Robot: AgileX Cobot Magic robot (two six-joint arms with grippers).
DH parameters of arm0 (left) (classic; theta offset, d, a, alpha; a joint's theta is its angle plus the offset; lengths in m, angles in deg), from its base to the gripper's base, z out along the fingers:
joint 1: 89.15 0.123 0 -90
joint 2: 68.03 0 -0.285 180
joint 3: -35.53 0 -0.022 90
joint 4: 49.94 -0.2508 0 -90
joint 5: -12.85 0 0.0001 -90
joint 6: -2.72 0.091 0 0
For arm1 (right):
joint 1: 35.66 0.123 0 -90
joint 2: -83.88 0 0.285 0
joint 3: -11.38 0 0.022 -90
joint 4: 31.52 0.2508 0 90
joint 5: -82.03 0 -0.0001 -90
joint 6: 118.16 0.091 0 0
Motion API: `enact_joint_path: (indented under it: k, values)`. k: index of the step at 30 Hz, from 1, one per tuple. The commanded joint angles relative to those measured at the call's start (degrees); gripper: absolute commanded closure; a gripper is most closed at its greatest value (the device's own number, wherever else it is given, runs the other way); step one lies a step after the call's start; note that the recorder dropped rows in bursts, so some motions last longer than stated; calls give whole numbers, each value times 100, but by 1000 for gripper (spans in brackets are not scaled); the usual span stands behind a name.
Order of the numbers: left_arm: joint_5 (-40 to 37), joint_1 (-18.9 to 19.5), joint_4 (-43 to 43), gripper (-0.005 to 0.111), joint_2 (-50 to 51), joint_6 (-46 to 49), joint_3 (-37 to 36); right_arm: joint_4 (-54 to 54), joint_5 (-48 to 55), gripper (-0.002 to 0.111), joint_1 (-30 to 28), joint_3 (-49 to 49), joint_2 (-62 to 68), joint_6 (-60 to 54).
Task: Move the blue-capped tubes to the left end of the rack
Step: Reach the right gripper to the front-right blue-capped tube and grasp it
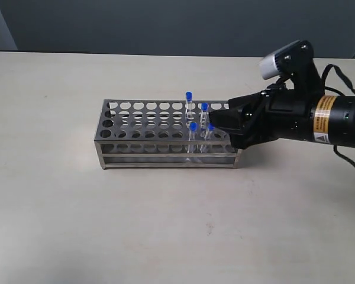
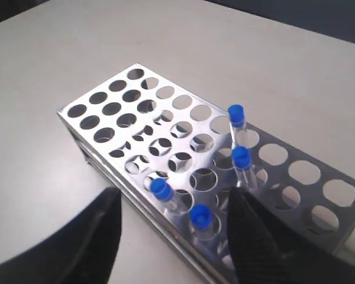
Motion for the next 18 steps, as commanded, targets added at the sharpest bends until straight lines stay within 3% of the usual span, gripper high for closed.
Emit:
enact_joint_path:
  k: [1, 18]
  values:
    - [31, -53, 16, 106, -21, 7, -19, 698, -209, 56, -14, 15, 541, -816]
    - [31, -53, 16, 106, -21, -11, -19, 1772, -945, 56, -14, 15, 1387, -2088]
